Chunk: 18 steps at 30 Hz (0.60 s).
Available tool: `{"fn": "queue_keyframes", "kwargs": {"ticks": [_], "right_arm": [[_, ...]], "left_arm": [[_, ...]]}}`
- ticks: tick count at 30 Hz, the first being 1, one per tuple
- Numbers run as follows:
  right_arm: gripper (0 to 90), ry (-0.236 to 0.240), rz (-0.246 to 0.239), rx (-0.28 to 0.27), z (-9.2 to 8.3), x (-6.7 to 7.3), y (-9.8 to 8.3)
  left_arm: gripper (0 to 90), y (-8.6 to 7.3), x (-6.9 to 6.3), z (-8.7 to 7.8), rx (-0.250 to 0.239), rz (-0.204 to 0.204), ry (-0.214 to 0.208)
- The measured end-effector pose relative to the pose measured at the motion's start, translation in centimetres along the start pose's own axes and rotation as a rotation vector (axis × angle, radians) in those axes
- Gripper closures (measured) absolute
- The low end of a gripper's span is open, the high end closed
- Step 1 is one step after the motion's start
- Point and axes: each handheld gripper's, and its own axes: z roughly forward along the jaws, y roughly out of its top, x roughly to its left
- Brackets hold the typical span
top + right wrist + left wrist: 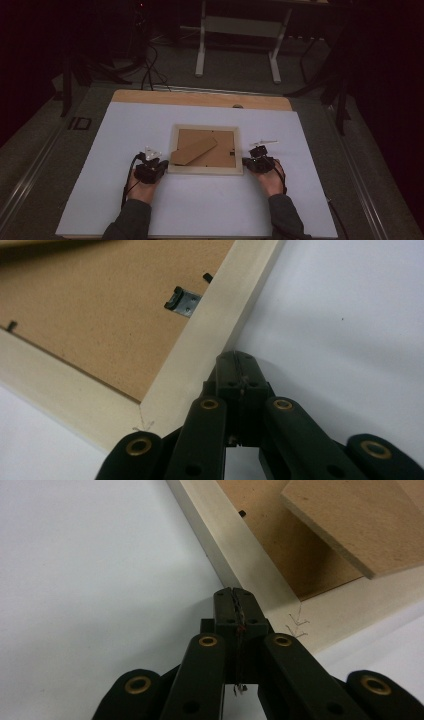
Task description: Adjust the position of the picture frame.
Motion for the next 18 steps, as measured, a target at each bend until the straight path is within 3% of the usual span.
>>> {"fn": "queue_keyframes", "kwargs": {"ticks": [18], "right_arm": [[90.0,0.027,-0.014,0.0,-0.26,-0.17,-0.36]], "left_arm": [[90.0,0.02,0.09,0.09,-0.007,0.002,-0.003]]}}
